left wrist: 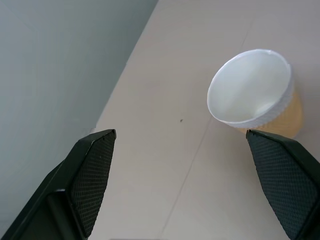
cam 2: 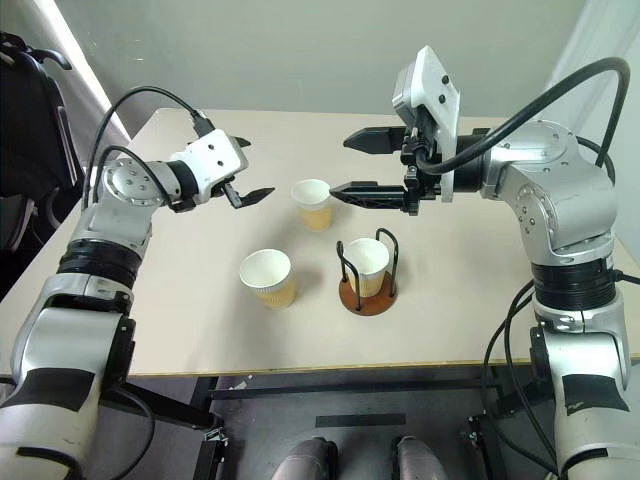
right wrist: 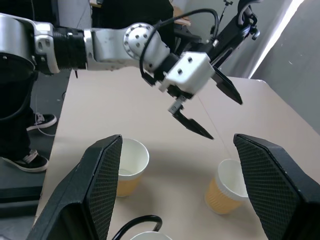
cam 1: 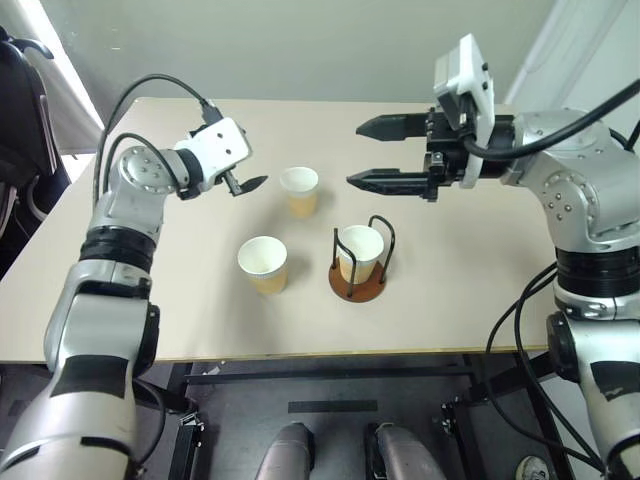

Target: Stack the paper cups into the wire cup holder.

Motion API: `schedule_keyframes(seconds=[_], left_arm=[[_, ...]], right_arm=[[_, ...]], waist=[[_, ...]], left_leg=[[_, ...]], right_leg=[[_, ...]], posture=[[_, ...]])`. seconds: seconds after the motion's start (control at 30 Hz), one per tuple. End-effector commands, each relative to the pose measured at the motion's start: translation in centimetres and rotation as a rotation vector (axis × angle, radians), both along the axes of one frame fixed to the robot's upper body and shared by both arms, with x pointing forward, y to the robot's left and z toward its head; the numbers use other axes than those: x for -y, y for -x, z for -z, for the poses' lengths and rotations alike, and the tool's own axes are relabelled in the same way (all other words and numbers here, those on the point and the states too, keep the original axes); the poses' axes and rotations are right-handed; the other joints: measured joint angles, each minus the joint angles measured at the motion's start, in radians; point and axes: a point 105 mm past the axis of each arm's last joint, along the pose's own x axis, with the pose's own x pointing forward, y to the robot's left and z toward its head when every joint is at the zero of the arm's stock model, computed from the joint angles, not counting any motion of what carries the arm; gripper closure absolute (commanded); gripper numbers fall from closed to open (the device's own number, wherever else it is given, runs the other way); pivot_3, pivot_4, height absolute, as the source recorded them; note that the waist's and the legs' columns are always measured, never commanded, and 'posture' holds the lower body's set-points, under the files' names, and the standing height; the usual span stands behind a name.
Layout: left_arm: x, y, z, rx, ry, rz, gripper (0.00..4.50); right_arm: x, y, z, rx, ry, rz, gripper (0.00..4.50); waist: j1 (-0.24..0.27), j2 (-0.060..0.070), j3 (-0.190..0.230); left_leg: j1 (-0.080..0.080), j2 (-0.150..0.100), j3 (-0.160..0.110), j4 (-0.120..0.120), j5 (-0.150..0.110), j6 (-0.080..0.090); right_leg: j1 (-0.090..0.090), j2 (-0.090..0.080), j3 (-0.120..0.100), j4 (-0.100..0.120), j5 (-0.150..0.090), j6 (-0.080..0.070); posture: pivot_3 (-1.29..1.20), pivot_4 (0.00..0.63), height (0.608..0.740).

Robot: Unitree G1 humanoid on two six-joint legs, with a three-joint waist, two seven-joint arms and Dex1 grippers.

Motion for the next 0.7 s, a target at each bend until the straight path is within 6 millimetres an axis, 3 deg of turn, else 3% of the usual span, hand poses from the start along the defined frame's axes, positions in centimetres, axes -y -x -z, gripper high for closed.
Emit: schedule_keyframes(seconds=[0.03, 0.4, 0.7], left_arm=[[0.7, -0.4, -0.8, 0.069, -0.041, 0.002, 0.0], [3.0, -0.1, 3.5, -0.157, -0.047, 0.119, 0.0], [3.7, -0.7, 4.3, -0.11, -0.136, 0.096, 0.0]], right_arm=[[0.5, 0.7, -1.4, 0.059, -0.031, 0.006, 0.92], [0.5, 0.8, -1.6, 0.089, -0.028, 0.017, 0.92], [0.5, 1.8, -1.5, 0.149, 0.003, -0.033, 0.92]], waist=[[0.0, 0.0, 0.0], [0.001, 0.0, 0.0], [0.002, 0.0, 0.0]], left_leg=[[0.0, 0.0, 0.0, 0.0, 0.0, 0.0], [-0.001, 0.0, 0.0, 0.001, 0.0, 0.0], [-0.001, 0.0, 0.0, 0.002, 0.0, 0.0]], right_leg=[[0.0, 0.0, 0.0, 0.0, 0.0, 0.0], [-0.001, 0.001, 0.0, 0.0, 0.001, 0.002], [-0.001, 0.0, 0.0, 0.001, 0.002, 0.003]], posture=[[0.0, 0.15, 0.74], [0.0, 0.15, 0.74], [0.0, 0.15, 0.74]])
